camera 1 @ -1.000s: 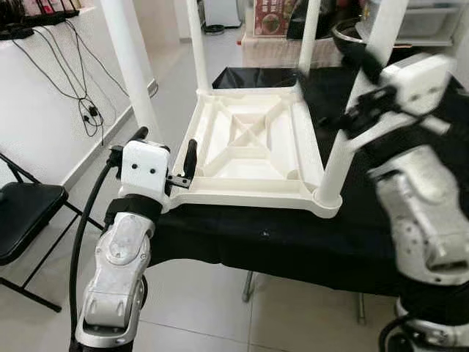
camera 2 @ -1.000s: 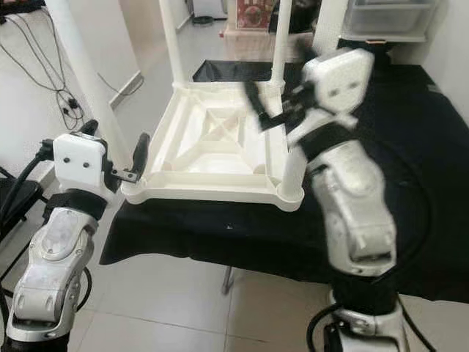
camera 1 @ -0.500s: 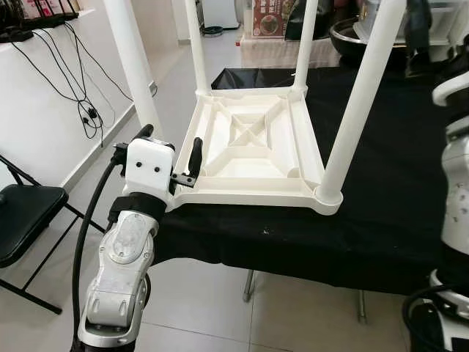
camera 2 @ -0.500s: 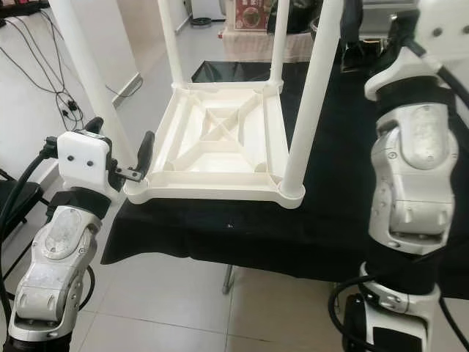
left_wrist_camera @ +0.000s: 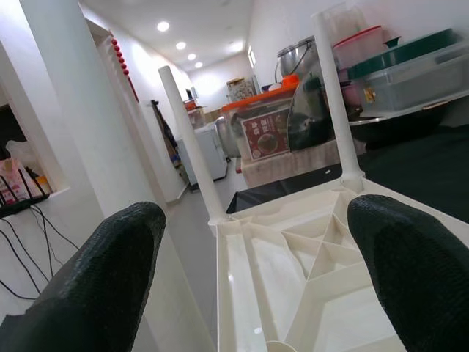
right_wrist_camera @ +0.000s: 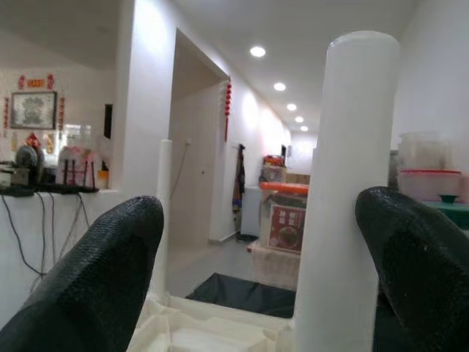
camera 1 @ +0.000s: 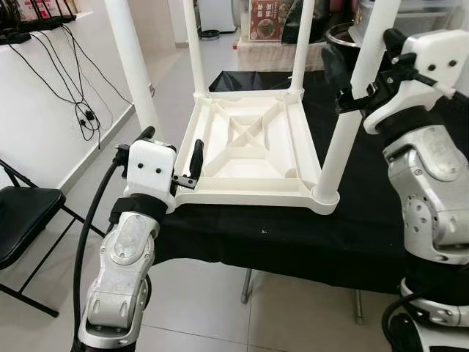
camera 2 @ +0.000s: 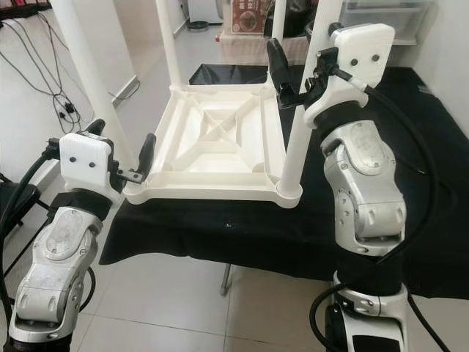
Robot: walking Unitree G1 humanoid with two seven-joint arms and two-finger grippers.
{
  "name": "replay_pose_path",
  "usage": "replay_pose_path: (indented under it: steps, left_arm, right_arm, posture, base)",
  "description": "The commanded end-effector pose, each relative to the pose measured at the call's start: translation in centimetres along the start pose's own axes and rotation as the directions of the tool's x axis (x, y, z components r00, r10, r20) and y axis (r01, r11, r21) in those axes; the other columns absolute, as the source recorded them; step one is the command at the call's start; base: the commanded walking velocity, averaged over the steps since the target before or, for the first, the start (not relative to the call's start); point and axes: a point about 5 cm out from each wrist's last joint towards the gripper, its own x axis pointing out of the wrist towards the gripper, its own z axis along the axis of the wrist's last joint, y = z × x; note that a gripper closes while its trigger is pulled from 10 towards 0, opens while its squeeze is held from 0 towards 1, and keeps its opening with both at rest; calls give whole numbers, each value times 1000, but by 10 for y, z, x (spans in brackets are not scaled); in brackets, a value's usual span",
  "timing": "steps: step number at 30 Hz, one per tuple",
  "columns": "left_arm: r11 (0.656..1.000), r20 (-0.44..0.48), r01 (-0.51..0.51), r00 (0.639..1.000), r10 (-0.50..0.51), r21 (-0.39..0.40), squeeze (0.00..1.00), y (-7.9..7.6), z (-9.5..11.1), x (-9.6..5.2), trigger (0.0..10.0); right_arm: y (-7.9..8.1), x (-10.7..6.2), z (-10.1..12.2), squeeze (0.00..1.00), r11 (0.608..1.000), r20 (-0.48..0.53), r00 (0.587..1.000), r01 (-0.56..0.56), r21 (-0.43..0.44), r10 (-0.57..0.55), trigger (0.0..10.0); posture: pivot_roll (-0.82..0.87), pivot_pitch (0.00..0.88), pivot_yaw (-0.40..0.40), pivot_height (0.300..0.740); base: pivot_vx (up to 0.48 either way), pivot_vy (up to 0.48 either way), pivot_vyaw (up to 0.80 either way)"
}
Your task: Building children table
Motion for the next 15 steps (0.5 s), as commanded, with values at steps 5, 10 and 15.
replay_pose_path:
  steps: [5, 10, 15]
  left_arm:
    - [1000, -15, -3, 1000, 3, 6, 0, 1, 0, -2, 10000]
    - [1000, -17, -2, 1000, 2, 4, 0, 1, 1, -3, 10000]
    - [1000, -19, 0, 1000, 0, 4, 0, 0, 1, -3, 10000]
  right_arm:
    - [-4, 2, -34, 0, 997, -171, 982, 77, -3, -77, 10000]
    - [-6, 2, -40, 0, 995, -198, 976, 100, 6, -96, 10000]
    - [-5, 4, -41, 0, 995, -199, 976, 100, 27, -92, 10000]
  posture:
    - [2, 87, 6, 740]
    - [3, 93, 3, 740]
    - [6, 96, 1, 740]
  base:
    - [0, 0, 0]
    - [0, 0, 0]
    - [0, 0, 0]
